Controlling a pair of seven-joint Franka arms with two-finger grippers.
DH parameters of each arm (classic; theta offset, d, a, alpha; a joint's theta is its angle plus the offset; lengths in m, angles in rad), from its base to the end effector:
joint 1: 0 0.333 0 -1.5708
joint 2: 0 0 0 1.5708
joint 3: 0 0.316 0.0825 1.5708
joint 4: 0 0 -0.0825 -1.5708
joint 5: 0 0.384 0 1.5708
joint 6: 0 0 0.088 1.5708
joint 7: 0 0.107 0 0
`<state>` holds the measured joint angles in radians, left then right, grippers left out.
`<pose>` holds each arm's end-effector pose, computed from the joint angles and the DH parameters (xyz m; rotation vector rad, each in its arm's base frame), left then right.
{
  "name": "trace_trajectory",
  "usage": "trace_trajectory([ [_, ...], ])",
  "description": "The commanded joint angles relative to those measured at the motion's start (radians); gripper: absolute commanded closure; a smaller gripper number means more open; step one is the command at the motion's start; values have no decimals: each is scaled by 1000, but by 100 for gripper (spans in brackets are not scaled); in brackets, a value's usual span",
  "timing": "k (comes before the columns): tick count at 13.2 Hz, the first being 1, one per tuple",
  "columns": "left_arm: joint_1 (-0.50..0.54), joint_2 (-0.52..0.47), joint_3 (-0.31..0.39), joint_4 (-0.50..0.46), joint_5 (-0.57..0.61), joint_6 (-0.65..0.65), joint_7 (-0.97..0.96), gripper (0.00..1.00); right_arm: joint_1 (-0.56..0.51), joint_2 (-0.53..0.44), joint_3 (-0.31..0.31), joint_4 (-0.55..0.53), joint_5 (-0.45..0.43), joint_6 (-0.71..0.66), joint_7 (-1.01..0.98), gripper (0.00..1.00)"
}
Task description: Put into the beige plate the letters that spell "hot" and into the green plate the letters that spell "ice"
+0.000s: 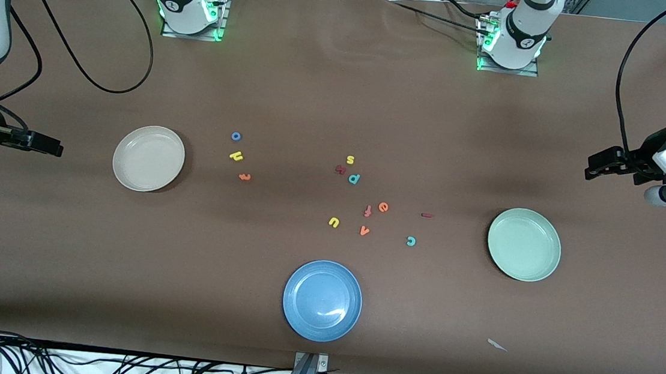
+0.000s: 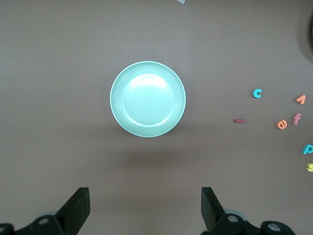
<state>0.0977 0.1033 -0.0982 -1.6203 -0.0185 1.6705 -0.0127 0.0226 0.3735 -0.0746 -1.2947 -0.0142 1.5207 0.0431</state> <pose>0.5888 0.0004 0.5507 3.1123 0.0230 -0.0822 0.6529 -0.0270 0.5237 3.0890 -0.1416 -0.2271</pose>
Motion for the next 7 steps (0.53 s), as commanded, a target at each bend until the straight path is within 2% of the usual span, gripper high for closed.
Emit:
trace_trajectory([
  [1, -1, 6, -5, 19, 20, 0, 17, 0, -10, -27, 15, -23, 3, 3, 17, 0],
  [7, -1, 6, -5, 19, 20, 0, 17, 0, -10, -28, 19, -23, 3, -7, 24, 0],
])
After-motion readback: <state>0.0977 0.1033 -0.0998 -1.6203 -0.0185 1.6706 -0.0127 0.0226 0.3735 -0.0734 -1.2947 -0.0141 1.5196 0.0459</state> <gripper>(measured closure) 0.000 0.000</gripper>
